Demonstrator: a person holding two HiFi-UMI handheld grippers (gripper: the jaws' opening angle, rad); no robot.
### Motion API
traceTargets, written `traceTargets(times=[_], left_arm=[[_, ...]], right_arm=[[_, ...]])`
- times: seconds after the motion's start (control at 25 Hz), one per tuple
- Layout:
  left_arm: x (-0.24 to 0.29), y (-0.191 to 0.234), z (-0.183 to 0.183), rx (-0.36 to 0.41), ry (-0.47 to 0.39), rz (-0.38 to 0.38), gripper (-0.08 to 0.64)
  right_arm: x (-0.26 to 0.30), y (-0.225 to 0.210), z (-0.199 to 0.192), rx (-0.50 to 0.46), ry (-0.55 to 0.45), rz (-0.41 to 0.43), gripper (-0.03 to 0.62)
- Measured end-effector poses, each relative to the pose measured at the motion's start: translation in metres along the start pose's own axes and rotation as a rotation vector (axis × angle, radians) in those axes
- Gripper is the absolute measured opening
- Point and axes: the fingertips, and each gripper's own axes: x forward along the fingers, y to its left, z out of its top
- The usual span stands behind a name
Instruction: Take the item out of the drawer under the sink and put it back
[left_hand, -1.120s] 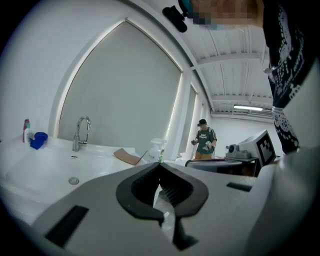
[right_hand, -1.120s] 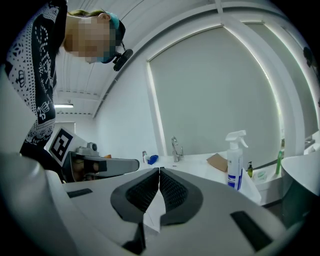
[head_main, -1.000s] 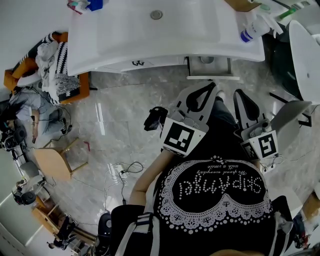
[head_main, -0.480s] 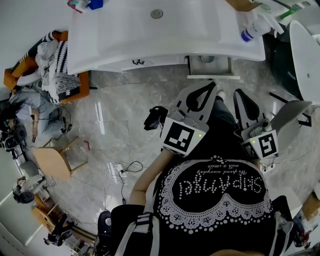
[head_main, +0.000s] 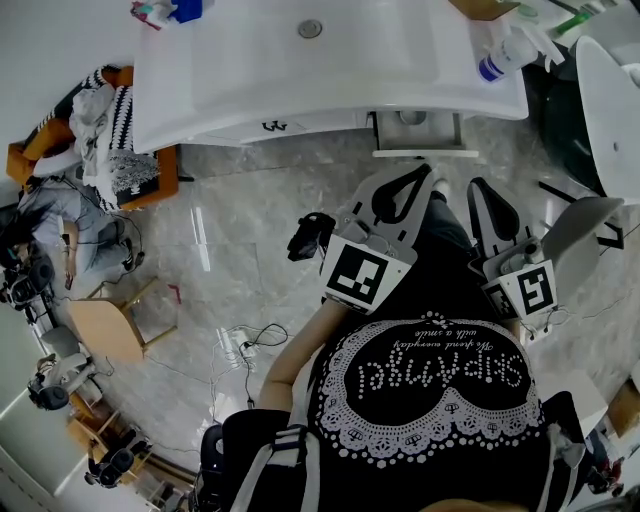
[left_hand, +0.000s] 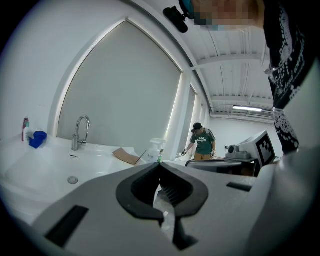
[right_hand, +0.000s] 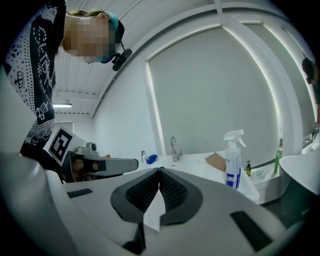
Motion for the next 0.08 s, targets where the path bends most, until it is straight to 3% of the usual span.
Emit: traceTargets(times=[0.08], left_arm=[[0.0009, -0.0002, -0.0002, 0.000, 0.000, -0.001, 0.003]], right_arm=[[0.0005, -0.0005, 0.0013, 0.008, -0.004, -0.004, 0.018]])
